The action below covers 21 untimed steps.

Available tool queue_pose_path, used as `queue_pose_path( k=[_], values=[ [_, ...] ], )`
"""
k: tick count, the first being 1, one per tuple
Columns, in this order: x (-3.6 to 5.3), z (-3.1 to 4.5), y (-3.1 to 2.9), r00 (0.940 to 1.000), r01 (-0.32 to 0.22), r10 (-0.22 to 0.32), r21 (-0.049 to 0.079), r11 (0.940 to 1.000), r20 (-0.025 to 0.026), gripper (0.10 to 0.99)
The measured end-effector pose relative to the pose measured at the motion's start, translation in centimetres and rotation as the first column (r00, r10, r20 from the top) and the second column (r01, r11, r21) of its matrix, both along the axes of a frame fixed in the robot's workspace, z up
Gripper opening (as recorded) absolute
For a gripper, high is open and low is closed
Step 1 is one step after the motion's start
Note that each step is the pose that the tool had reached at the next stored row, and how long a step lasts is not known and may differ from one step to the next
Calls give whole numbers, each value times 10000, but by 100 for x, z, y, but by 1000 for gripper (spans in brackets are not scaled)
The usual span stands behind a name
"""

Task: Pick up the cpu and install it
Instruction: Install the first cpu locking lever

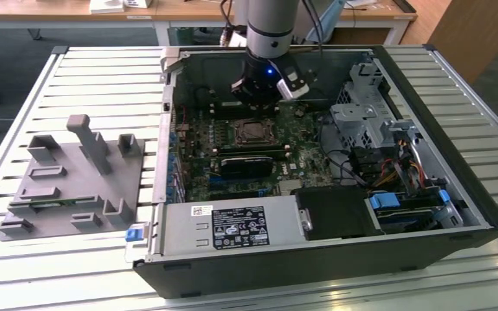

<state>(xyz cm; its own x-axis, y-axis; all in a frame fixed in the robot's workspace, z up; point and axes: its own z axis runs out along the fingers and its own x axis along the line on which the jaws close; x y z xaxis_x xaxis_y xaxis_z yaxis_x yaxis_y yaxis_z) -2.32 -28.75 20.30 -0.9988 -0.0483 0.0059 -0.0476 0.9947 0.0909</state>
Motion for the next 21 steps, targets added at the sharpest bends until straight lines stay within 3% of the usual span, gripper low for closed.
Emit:
queue_pose_path(
  k=[10,21],
  values=[
    [15,-22,0,10000,0,0,5,10000,-6,106],
    [16,-31,19,10000,0,0,-153,9999,-9,106]
  ],
)
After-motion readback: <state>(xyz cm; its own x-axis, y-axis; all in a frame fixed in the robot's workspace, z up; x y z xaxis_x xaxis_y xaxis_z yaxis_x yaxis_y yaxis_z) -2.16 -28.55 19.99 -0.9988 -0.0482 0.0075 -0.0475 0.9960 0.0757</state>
